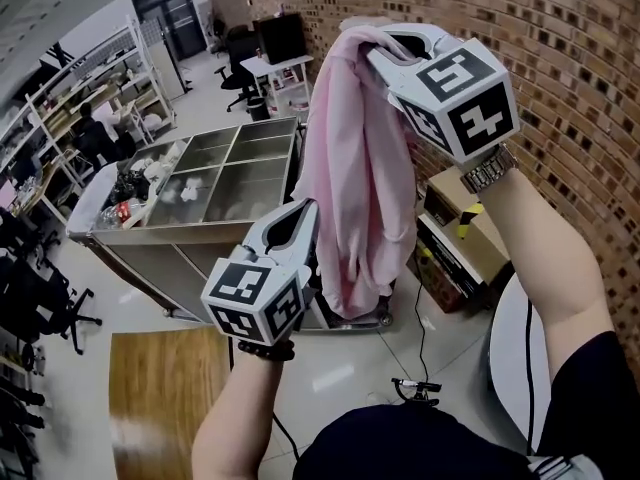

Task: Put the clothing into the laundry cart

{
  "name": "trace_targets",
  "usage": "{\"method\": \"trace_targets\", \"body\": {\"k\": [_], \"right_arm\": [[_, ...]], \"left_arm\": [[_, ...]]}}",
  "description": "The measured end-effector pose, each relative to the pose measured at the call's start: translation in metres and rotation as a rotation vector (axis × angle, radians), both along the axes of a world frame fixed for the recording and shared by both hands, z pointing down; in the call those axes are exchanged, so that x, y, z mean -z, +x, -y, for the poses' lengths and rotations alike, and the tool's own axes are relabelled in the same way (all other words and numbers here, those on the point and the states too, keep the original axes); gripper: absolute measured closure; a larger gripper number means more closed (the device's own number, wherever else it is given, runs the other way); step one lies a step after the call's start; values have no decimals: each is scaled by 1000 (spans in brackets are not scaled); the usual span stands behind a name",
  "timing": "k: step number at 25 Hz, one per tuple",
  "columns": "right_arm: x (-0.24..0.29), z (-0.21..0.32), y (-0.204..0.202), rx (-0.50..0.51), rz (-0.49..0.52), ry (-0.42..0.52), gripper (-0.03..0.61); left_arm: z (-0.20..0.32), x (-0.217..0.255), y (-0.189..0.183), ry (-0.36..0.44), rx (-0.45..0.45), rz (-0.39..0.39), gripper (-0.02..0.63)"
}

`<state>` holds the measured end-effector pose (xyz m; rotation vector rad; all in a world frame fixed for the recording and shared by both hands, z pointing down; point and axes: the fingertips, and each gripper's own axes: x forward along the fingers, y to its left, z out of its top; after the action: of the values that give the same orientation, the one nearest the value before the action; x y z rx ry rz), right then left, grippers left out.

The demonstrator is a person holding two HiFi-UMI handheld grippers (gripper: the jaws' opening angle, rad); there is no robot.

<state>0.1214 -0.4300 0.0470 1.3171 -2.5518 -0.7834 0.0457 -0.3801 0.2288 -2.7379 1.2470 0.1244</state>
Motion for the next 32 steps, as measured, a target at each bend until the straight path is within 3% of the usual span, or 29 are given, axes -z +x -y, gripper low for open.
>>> {"method": "trace_targets", "body": {"k": [15,21,23,27,32], "right_arm": [[-129,191,14,-49,-34,-223,534],[-198,249,15,-60,-70,-359,522],[-223,265,14,-61,-96,-419,495],[-267,283,10,-49,-138,-533,357],[-293,285,13,-39,-128,-570,354]], "left_arm": [[100,-41,5,-60,56,26,611],[132,-64,0,-99,77,26,611],[140,-69,1,-108,79,26,611],[153,-78,3,-122,77,29,611],[159,-85,4,-138,76,27,611]]}}
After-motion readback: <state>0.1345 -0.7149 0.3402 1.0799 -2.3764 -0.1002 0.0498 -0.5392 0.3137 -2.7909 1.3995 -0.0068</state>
